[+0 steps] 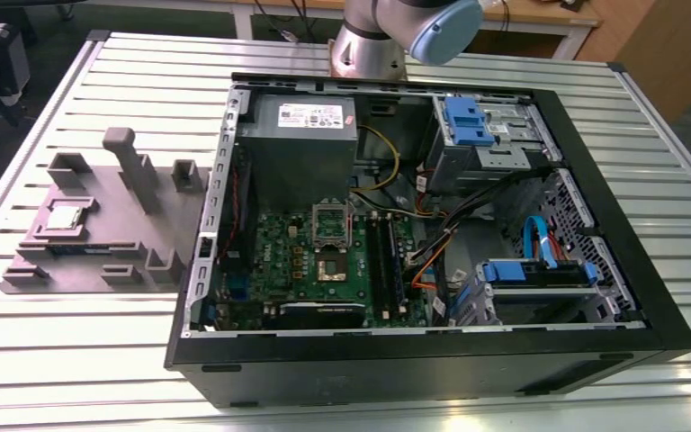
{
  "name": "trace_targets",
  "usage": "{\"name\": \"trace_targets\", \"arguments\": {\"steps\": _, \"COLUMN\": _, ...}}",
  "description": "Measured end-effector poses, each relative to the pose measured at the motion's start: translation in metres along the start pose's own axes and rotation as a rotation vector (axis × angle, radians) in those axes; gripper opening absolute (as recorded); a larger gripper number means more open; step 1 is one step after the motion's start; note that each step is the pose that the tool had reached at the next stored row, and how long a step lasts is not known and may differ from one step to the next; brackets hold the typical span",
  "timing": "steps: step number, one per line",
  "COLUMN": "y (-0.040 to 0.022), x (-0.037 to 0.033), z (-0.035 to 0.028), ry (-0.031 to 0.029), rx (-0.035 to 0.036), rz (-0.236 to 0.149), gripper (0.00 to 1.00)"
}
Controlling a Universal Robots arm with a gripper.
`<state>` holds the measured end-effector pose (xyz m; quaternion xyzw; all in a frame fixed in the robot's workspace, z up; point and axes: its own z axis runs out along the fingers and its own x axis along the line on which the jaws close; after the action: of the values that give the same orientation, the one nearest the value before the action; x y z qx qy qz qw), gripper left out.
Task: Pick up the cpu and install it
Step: 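Pick up the cpu and move it towards the insertion slot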
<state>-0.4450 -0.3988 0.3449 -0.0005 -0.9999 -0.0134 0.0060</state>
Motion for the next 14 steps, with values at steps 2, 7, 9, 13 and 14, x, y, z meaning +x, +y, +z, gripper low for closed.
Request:
{"name": "trace_targets", "arguments": {"steps": 2, "y": 0.0000, "x": 0.0000, "z": 0.0001, "ry": -0.0001, "rx": 0.0000, "rz": 0.000, "gripper": 0.53}}
{"name": "trace_targets", "arguments": {"steps": 7, "y": 0.0000, "x": 0.0000, "z": 0.0004, "ry": -0.0001, "rx": -0.0001, "rz": 0.000, "gripper": 0.53}}
{"name": "trace_targets", "arguments": {"steps": 9, "y": -0.0001, "x": 0.0000, "z": 0.0027, "ry": -0.0004, "rx": -0.0002, "rz": 0.000, "gripper": 0.53}}
{"name": "trace_targets", "arguments": {"steps": 13, "y": -0.0027, "x": -0.0001, "z": 0.0098, "ry": -0.0003, "rx": -0.0002, "rz": 0.004, "gripper": 0.53}}
{"name": "trace_targets", "arguments": {"steps": 14, "y": -0.0030, "x": -0.0001, "z": 0.0115, "ry": -0.0002, "rx": -0.0001, "rz": 0.004, "gripper": 0.53}}
